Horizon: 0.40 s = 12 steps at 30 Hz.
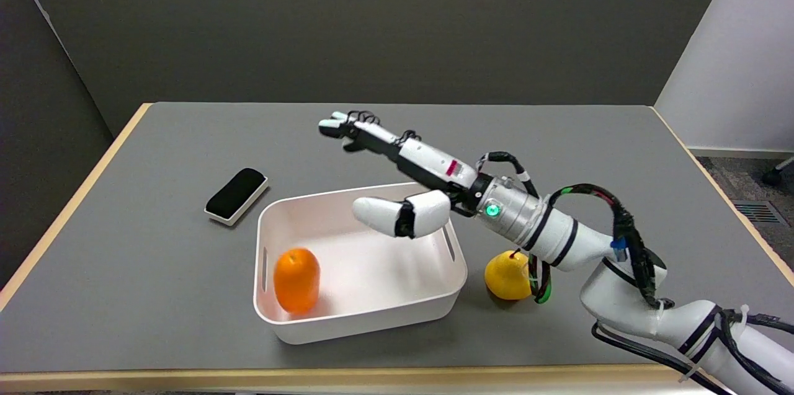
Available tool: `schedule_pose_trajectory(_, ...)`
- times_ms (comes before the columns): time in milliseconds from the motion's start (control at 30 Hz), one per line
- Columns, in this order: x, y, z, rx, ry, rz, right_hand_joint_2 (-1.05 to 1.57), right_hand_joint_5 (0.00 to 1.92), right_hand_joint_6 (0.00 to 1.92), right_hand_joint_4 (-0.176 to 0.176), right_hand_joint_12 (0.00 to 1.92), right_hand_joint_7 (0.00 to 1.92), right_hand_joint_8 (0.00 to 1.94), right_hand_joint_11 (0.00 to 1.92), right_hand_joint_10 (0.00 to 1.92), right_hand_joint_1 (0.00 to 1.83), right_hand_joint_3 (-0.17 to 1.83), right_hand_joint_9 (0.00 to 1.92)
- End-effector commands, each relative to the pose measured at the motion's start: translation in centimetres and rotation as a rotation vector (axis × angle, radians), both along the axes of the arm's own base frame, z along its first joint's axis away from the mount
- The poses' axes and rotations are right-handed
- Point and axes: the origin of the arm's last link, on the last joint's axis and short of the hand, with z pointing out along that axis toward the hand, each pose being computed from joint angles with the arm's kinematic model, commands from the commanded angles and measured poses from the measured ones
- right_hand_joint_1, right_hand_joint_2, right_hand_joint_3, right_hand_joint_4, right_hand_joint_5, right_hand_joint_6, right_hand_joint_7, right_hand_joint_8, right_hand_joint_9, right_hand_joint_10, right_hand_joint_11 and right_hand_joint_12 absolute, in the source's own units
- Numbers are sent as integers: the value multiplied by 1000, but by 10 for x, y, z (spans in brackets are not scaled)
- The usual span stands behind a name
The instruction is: Place mango into white box.
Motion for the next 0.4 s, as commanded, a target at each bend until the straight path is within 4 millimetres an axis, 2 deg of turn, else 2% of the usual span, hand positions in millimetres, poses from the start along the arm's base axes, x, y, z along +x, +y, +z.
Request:
schedule_pose_trajectory(33, 15, -7, 114, -395, -387, 259, 635, 60, 304, 20, 807, 0, 134, -1, 181, 343, 845, 0)
schedule_pose_trajectory(133, 18, -5, 153, -517, -536, 305, 608, 34, 349, 19, 765, -1, 141, -1, 233, 348, 965, -1)
schedule_pose_trajectory(200, 13, -1, 189, -629, -634, 345, 624, 38, 347, 16, 716, -1, 155, -1, 251, 348, 974, -1)
schedule_pose_trajectory(300, 6, 9, 225, -733, -753, 399, 639, 39, 350, 20, 691, 13, 172, -1, 295, 326, 976, -1)
schedule_pose_trajectory(400, -7, 20, 251, -790, -880, 412, 712, 69, 316, 16, 599, 18, 209, 1, 334, 339, 876, 5)
